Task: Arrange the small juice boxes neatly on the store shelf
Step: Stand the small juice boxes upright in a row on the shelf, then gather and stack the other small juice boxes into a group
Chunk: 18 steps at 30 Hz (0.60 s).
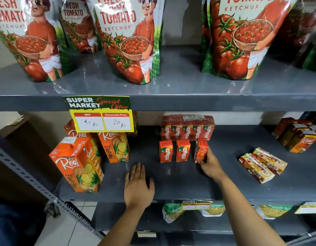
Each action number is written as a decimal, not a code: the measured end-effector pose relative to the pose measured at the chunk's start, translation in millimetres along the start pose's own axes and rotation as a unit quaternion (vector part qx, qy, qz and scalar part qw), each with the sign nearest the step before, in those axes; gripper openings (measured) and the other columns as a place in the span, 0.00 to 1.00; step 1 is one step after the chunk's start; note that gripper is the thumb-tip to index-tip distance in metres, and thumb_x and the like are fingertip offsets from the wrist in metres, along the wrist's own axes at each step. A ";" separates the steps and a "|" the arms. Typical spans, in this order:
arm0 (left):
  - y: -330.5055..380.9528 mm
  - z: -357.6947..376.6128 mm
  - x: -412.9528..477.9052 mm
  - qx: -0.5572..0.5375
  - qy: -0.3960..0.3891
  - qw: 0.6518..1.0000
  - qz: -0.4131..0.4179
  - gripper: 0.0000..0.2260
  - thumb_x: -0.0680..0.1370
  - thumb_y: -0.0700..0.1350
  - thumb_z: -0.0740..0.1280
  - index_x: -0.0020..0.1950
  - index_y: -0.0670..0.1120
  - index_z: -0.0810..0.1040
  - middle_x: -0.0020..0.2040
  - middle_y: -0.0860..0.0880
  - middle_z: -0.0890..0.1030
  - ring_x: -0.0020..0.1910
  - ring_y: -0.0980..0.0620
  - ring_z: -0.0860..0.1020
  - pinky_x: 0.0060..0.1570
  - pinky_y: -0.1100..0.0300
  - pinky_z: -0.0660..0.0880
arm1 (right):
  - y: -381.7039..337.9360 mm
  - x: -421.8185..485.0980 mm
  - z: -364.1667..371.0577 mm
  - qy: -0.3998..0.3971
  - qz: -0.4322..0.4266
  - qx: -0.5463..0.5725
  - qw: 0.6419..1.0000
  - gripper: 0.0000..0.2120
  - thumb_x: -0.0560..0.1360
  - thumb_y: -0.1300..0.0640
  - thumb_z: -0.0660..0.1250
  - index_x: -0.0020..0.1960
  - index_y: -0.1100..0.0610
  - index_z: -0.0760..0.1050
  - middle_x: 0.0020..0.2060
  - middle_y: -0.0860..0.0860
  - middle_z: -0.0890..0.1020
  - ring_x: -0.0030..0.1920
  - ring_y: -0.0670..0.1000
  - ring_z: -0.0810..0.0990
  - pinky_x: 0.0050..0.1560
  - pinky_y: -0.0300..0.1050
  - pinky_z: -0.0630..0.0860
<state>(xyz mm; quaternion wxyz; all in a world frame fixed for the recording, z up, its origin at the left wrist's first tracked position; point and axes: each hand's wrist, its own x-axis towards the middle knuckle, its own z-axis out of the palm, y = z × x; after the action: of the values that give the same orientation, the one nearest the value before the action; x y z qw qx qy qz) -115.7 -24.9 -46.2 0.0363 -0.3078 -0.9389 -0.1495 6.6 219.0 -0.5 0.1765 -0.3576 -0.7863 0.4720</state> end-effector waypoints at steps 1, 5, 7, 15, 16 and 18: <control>0.2 0.2 -0.1 -0.001 0.001 1.000 0.000 0.33 0.75 0.58 0.46 0.74 0.42 0.64 0.75 0.44 0.65 0.74 0.48 0.61 0.73 0.50 0.53 | 1.0 1.0 -1.2 0.007 0.001 0.000 1.000 0.29 0.73 0.69 0.64 0.71 0.52 0.64 0.56 0.52 0.78 0.60 0.53 0.75 0.56 0.43 0.68; 0.0 0.1 -0.2 -0.005 0.006 1.000 0.001 0.32 0.75 0.58 0.47 0.73 0.41 0.66 0.74 0.44 0.66 0.74 0.48 0.62 0.73 0.50 0.54 | -2.8 2.2 2.5 0.083 0.010 -0.024 0.996 0.25 0.66 0.57 0.77 0.59 0.56 0.71 0.54 0.54 0.82 0.54 0.56 0.80 0.51 0.46 0.74; 0.0 -0.2 0.0 -0.003 0.002 1.000 0.001 0.33 0.75 0.58 0.47 0.73 0.42 0.65 0.74 0.45 0.66 0.74 0.49 0.61 0.73 0.50 0.53 | -3.7 3.4 10.3 0.130 0.016 -0.065 0.989 0.26 0.63 0.52 0.79 0.55 0.58 0.71 0.52 0.56 0.82 0.52 0.59 0.81 0.48 0.51 0.77; -3.3 1.0 0.6 -0.009 -0.005 1.000 0.007 0.33 0.75 0.59 0.45 0.74 0.41 0.63 0.75 0.44 0.63 0.75 0.48 0.59 0.74 0.49 0.53 | -5.9 0.3 18.8 0.143 0.007 -0.108 0.984 0.31 0.65 0.51 0.78 0.59 0.61 0.66 0.55 0.61 0.79 0.55 0.64 0.78 0.49 0.57 0.76; -2.9 1.9 0.1 -0.010 -0.003 1.000 0.008 0.33 0.75 0.59 0.46 0.74 0.41 0.64 0.75 0.44 0.64 0.75 0.47 0.60 0.74 0.48 0.55 | -5.3 -2.5 13.7 0.131 0.000 -0.094 0.987 0.34 0.64 0.51 0.78 0.62 0.61 0.65 0.58 0.61 0.77 0.58 0.63 0.77 0.51 0.57 0.75; -2.0 1.8 -0.3 -0.008 0.010 1.000 0.012 0.32 0.75 0.58 0.48 0.73 0.39 0.64 0.76 0.42 0.62 0.76 0.45 0.57 0.73 0.47 0.58 | -4.9 -8.7 -6.4 0.131 -0.001 -0.080 0.988 0.42 0.63 0.50 0.79 0.68 0.60 0.60 0.64 0.60 0.73 0.64 0.62 0.73 0.57 0.58 0.73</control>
<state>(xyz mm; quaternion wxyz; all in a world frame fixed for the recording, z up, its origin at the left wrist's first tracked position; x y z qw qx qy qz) -116.7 -26.1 -48.5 0.0453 -0.3181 -0.9334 -0.1595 14.5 215.1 7.4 0.2488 -0.4285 -0.7922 0.3563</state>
